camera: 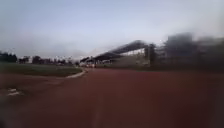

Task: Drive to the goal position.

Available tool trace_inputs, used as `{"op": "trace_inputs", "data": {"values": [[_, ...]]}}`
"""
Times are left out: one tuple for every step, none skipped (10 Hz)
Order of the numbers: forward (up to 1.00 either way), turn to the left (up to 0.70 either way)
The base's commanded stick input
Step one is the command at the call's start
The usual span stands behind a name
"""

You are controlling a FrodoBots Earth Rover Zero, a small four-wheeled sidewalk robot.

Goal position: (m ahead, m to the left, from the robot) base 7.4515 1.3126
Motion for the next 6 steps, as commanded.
{"op": "trace_inputs", "data": {"values": [[0.70, 0.00], [0.70, 0.00], [0.70, 0.00], [0.70, 0.00], [0.70, 0.00], [0.70, 0.00]]}}
